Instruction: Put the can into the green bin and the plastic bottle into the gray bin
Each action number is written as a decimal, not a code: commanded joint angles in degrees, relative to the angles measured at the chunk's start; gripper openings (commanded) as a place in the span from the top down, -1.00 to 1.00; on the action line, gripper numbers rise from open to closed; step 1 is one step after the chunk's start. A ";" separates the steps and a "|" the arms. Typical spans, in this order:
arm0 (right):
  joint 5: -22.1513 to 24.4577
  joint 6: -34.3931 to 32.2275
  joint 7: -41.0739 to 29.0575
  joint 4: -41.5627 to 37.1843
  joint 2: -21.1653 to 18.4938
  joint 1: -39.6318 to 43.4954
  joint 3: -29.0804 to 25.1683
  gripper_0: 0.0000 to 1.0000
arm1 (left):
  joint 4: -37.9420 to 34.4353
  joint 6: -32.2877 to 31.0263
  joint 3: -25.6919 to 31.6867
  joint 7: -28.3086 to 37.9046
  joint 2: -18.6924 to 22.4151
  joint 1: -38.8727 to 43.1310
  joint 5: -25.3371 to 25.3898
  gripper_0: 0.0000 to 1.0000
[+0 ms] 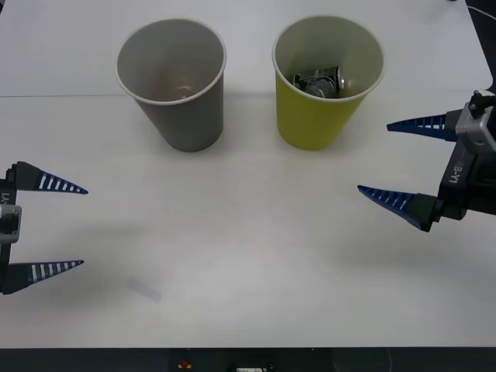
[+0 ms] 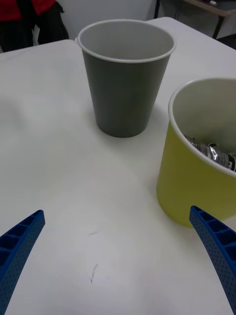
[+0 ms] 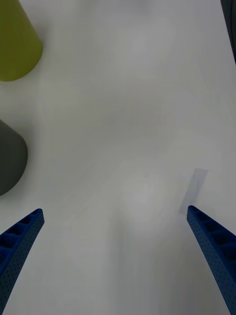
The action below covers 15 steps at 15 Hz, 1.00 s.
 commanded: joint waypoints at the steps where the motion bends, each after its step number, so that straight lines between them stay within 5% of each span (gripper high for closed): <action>1: 0.05 0.35 3.77 0.01 -1.91 2.73 0.17 -1.00 | 0.00 0.00 0.00 0.00 0.00 0.00 0.00 -1.00; 11: 0.49 0.44 10.98 0.18 -8.24 9.14 0.52 -1.00 | 0.00 0.00 0.00 0.00 0.00 0.00 0.00 -1.00; 15: -1.26 0.79 12.82 1.59 -13.77 10.64 0.43 -1.00 | 0.00 0.00 0.00 0.00 0.00 0.00 0.00 -1.00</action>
